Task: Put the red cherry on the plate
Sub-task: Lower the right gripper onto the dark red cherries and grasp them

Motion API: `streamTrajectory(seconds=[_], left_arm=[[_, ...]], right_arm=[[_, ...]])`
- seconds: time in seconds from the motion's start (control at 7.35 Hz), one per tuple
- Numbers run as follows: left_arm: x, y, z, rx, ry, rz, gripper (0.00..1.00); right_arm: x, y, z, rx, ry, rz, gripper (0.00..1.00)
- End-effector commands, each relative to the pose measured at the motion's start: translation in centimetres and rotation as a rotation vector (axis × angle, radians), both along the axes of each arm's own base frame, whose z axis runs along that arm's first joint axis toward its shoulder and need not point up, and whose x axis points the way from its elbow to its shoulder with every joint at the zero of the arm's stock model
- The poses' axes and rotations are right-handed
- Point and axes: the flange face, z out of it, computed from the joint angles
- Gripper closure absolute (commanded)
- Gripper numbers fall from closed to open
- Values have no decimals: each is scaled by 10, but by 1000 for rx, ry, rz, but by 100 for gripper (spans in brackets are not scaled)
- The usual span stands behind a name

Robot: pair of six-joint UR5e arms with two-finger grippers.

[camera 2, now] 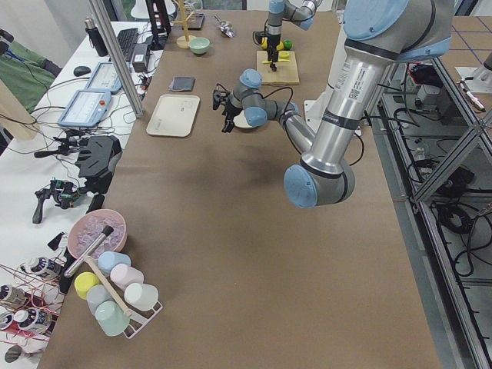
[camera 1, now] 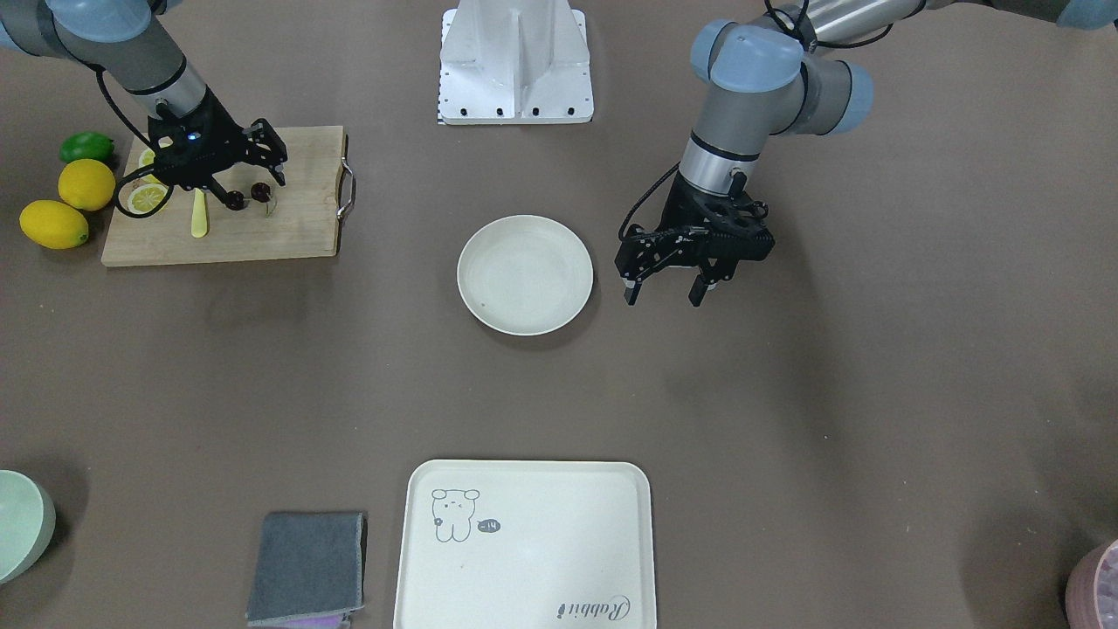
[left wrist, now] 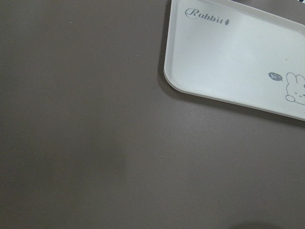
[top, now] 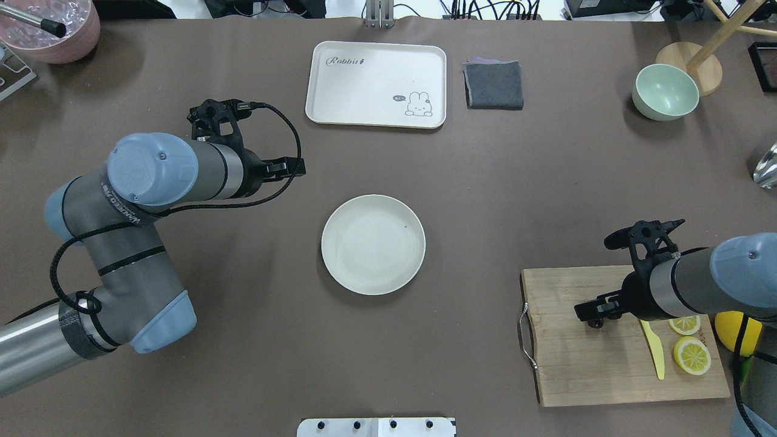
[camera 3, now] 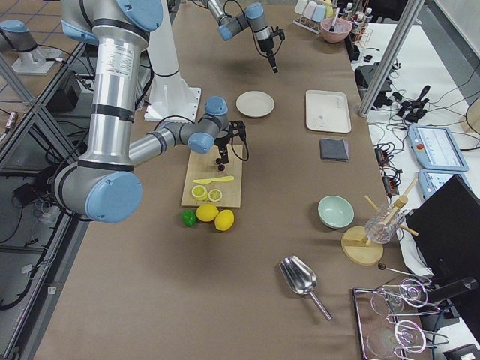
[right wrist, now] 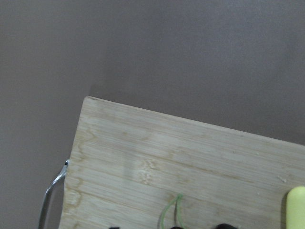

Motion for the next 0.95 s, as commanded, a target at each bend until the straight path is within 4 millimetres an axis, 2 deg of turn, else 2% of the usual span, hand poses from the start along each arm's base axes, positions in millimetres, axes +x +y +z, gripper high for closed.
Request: streamTrajectory(seconds=[0.0,0.68,0.82], left_arm=[[-2,-2,0,0,0,-4,2],[-5,-5,1,-2,-2,-10,2],[-7,-7,1,-2,-2,-15,2]], right_arm=[[-6,6,3,-7,6,-11,31],[-17,9,18,-21,33,-16,31],[-18,9,19,-23,33,-17,42]])
